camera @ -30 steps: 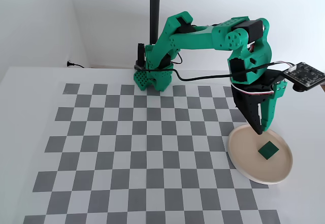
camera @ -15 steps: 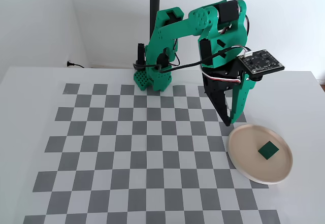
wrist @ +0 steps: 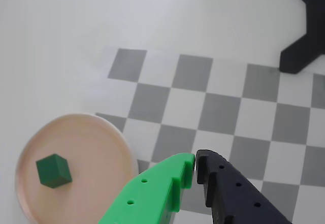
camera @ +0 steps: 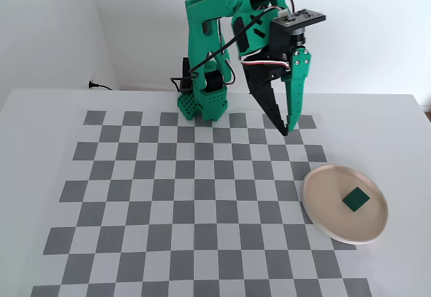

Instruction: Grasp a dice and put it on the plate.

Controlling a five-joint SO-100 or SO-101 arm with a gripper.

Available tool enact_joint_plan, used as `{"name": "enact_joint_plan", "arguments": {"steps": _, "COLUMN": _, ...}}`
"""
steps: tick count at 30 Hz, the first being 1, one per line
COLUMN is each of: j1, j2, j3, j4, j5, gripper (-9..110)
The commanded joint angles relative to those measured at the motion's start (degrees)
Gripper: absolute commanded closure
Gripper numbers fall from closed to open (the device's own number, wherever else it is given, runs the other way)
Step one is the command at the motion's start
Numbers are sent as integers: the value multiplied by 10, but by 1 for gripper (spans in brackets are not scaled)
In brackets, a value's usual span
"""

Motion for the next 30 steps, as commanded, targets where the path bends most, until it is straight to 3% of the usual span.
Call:
{"name": "enact_joint_plan", "arguments": {"steps": 1, "j1": 28, "j2": 125, "j3": 107, "j4": -60, "j5": -4, "gripper": 106}}
{"name": "enact_joint_plan", "arguments": {"steps": 13, "j1": 123, "j2": 377, "j3": 431, "j4": -172, "j5": 48, "gripper": 106}}
{"name": "enact_joint_plan", "arguments": {"steps": 30, "j1": 161, "j2": 580, "j3": 647, "j4": -185, "j5": 139, "gripper": 106}}
